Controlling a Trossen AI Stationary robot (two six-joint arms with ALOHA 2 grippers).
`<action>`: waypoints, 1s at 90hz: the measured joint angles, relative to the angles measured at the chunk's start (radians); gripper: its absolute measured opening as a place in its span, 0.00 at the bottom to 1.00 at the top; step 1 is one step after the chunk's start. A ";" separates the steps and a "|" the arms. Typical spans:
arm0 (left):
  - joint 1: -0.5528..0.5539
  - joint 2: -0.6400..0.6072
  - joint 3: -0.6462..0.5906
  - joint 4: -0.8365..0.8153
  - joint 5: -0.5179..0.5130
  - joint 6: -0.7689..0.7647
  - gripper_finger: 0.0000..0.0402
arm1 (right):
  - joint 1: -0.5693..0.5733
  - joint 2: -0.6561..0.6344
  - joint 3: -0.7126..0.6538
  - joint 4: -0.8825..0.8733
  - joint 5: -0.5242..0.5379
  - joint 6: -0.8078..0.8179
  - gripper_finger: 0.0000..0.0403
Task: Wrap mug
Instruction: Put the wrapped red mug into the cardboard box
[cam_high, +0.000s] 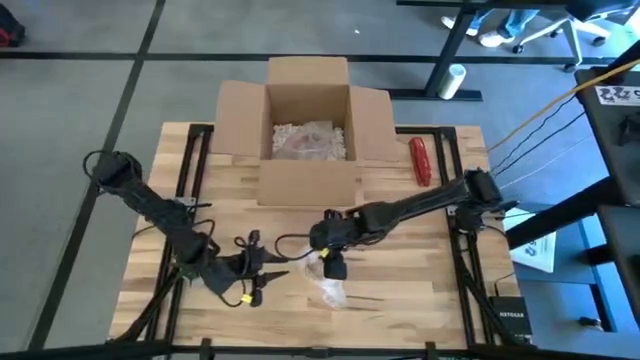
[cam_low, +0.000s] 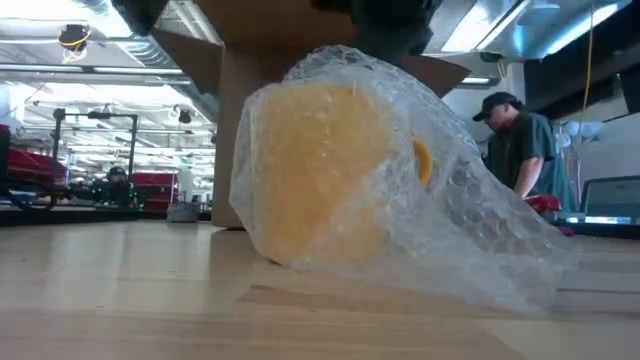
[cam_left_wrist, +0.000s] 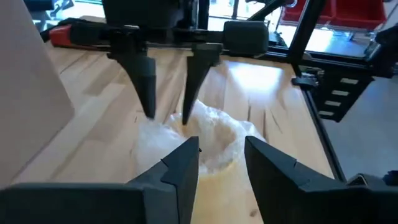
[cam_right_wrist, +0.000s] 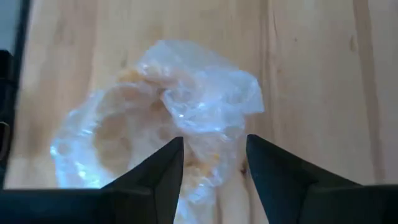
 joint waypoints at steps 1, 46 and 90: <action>-0.003 0.000 -0.002 0.000 -0.005 -0.003 0.28 | -0.002 0.006 0.004 -0.005 -0.001 0.000 0.41; -0.094 -0.001 -0.038 -0.001 -0.120 -0.093 0.28 | -0.024 0.162 0.030 0.018 -0.179 -0.048 0.05; -0.100 -0.001 -0.039 -0.188 -0.182 -0.205 0.28 | 0.048 0.159 0.467 -0.281 -0.123 -0.094 0.05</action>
